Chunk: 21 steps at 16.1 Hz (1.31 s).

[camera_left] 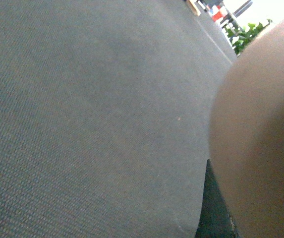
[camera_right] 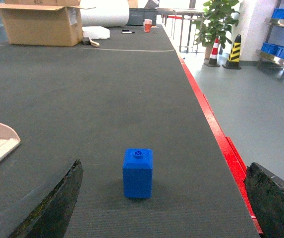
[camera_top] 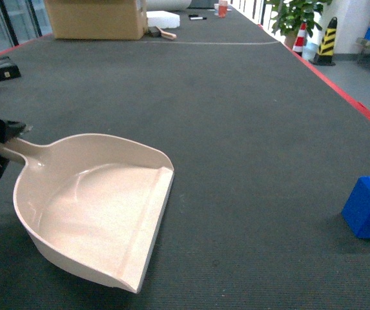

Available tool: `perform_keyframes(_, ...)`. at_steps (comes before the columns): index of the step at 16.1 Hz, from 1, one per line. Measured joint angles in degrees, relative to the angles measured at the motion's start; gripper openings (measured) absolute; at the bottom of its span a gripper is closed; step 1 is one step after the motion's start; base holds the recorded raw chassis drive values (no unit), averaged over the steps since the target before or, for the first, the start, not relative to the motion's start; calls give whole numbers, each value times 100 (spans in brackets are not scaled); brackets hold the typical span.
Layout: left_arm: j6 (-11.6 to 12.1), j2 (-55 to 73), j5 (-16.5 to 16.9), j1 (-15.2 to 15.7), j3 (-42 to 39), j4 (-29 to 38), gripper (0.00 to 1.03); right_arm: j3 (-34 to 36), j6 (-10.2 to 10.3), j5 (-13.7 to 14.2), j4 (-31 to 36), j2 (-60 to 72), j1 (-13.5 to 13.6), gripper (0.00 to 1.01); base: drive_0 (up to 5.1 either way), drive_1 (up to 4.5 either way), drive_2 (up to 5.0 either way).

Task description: Place part in tray to right shelf

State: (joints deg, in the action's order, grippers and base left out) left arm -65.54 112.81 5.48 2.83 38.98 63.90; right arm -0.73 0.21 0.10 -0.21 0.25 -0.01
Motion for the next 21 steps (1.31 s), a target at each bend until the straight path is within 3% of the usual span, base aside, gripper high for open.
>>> perform_keyframes(3,-72,-815,-131,-234,-7,-83,16,0,0,2,-2,0,0,98,0,0,0)
perform_keyframes(5,-190,-1102,-603,-555,138,-791,16,0,0,2,-2,0,0,98,0,0,0)
perform_keyframes(6,-247,-1152,-682,-678,166,-863,16,0,0,2,-2,0,0,98,0,0,0)
perform_keyframes(10,-564,-1180,-750,-1381,492,-551,16,0,0,2,-2,0,0,98,0,0,0)
perform_keyframes(16,-730,-852,-826,-1818,632,-640,16,0,0,2,0,0,0,98,0,0,0)
perform_keyframes(21,-752,-804,-833,-1902,776,-682,15,0,0,2,-2,0,0,98,0,0,0)
